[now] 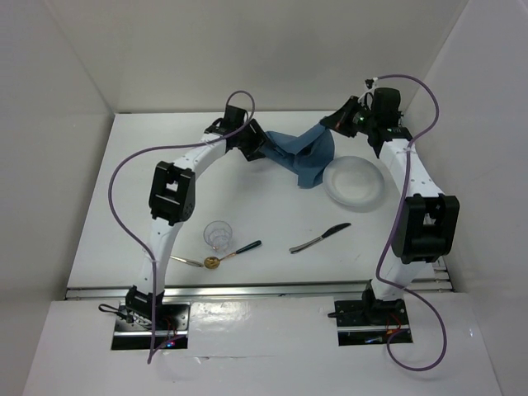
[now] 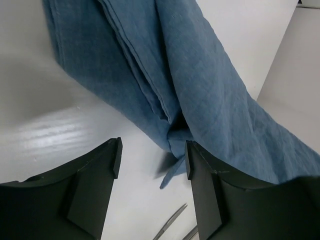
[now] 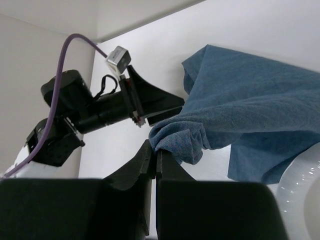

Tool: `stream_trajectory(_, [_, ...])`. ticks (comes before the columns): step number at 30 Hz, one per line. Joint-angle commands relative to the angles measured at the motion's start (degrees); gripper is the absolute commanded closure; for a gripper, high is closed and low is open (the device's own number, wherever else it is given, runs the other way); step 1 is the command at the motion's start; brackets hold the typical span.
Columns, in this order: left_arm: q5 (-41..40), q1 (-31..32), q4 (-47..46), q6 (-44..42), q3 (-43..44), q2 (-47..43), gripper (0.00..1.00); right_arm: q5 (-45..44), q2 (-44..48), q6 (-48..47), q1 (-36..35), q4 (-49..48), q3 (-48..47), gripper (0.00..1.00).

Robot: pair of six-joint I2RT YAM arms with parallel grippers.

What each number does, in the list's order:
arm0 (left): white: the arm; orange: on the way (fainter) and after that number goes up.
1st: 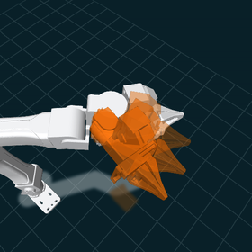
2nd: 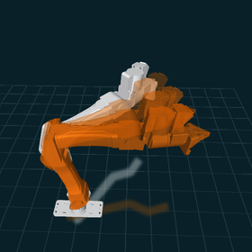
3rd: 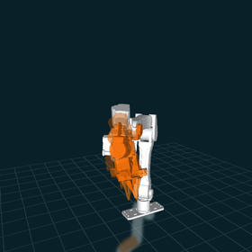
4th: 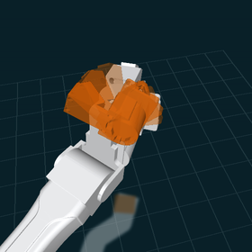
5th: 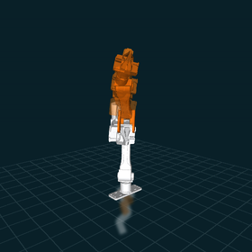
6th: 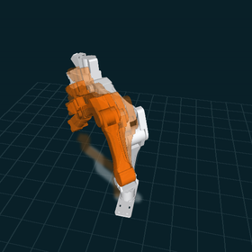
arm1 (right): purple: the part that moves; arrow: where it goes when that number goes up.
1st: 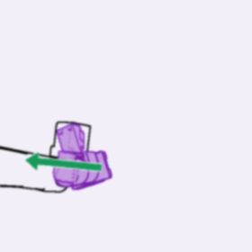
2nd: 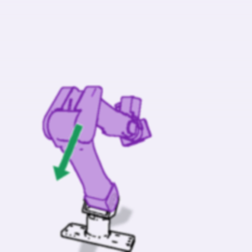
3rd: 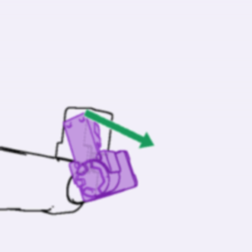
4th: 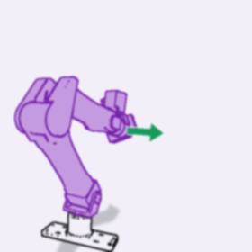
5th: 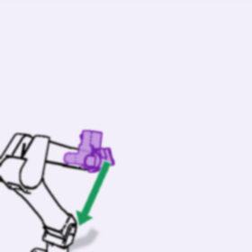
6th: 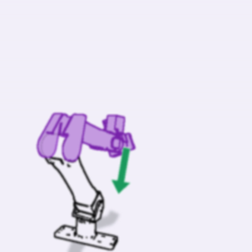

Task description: Set the dinner table for one person

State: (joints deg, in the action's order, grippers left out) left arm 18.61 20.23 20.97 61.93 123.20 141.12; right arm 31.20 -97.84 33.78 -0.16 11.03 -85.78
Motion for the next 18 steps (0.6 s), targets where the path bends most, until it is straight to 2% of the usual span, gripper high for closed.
stream_trajectory(1, [-0.7,-0.5,-2.1,2.4,3.5,2.7,0.30,2.6,2.6,-0.2,0.3,-2.5,-0.4,1.00])
stream_trajectory(9, [-2.4,-2.2,-3.1,2.4,6.9,5.5,0.32,4.5,2.6,-0.2,2.1,-2.5,-0.4,1.00])
stream_trajectory(14, [-2.4,-2.7,-4.4,3.8,9.5,7.9,0.43,5.0,2.6,-0.7,2.1,-2.5,-0.4,1.00])
stream_trajectory(18, [-1.2,-2.7,-6.2,5.7,10.3,10.0,0.45,5.0,2.0,-0.7,2.1,-2.5,-0.4,1.00])
